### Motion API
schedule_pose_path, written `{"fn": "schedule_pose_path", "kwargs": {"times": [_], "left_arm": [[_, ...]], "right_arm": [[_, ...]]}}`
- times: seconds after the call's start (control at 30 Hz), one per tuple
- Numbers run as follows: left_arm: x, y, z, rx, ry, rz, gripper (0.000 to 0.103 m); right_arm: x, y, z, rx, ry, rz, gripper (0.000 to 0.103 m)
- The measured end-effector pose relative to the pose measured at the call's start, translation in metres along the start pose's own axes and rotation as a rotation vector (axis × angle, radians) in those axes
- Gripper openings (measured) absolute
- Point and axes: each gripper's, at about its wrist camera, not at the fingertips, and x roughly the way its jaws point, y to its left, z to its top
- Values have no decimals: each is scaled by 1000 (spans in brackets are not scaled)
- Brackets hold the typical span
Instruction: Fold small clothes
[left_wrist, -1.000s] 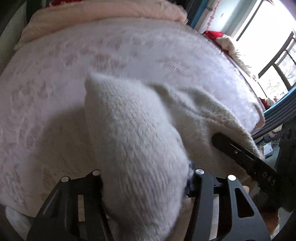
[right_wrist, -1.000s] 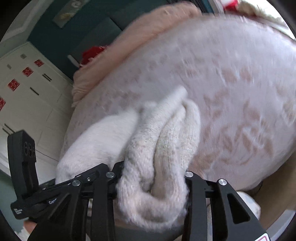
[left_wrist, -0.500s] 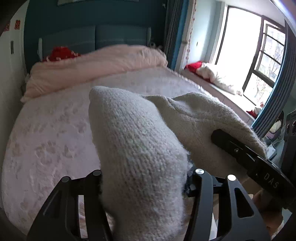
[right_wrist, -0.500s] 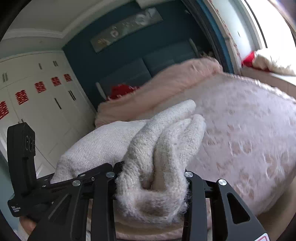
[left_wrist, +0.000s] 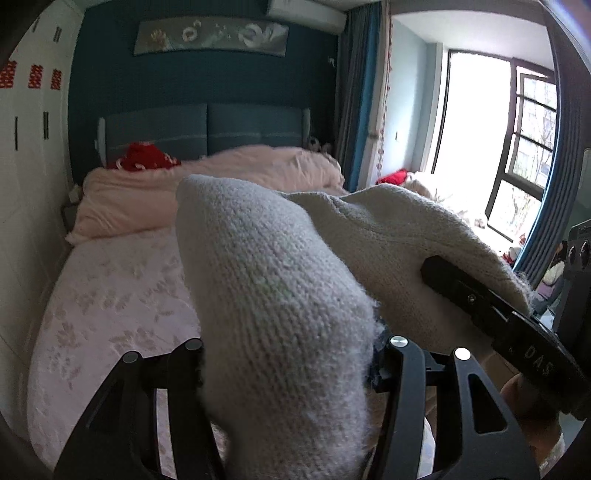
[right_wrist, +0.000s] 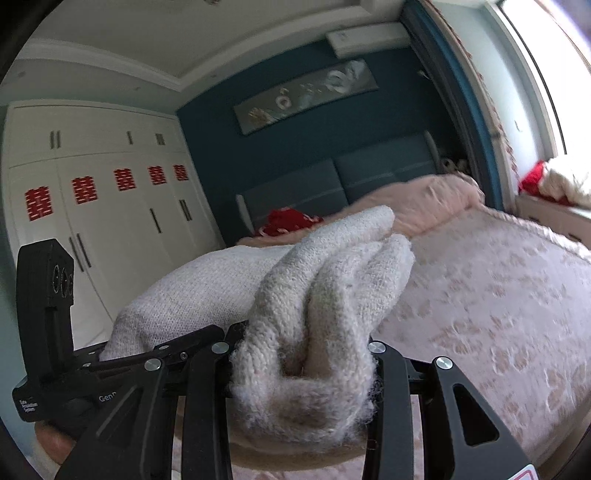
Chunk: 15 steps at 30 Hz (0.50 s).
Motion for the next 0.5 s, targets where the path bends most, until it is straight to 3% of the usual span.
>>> {"fn": "schedule_pose_path", "kwargs": {"times": [0.37, 0.5], "left_arm": [[-55, 72, 17, 21, -149, 22, 53], [-53, 101, 12, 27, -154, 47, 54]], "right_arm": [[25, 72, 20, -77, -89, 153, 33], [56, 80, 10, -65, -60, 188, 34]]}}
